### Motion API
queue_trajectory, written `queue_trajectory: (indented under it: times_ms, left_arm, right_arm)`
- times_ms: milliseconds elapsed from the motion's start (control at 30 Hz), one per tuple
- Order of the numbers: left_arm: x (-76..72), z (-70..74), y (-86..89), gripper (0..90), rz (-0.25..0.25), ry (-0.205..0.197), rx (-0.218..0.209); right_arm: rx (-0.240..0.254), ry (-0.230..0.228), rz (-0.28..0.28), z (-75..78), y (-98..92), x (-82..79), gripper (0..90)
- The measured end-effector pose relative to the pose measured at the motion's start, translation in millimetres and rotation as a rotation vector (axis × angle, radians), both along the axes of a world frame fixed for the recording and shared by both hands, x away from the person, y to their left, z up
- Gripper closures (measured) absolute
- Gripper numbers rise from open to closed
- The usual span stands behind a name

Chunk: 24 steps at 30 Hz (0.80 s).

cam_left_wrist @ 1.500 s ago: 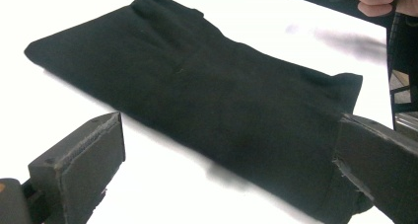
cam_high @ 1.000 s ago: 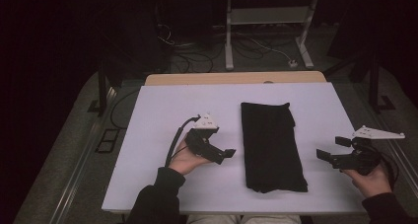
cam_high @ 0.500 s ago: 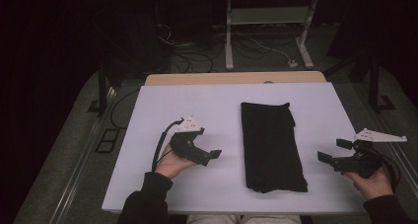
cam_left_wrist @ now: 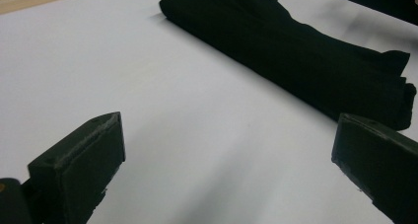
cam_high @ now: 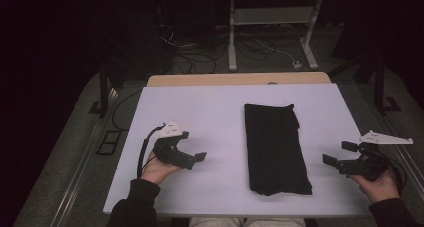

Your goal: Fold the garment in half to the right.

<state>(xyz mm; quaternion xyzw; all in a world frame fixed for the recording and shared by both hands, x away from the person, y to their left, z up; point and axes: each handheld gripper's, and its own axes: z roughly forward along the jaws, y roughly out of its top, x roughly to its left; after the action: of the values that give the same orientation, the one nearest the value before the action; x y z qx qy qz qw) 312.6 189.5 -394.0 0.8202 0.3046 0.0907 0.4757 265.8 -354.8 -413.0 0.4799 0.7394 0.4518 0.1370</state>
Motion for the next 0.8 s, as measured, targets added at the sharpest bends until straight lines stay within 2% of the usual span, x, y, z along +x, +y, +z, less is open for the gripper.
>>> queue_trajectory:
  times_ms: [367,800]
  left_arm:
    - [-5.9,-1.7,35.6,0.0,0.064,-0.02,-0.031]
    - [-11.5,-13.3,68.5,0.0,0.144,-0.027,-0.05]
  right_arm:
    - [-0.001,0.003,0.002,-0.6,0.0,-0.3,0.0]
    - [0.0,0.002,0.0,-0.8,-1.4,-0.2,0.0]
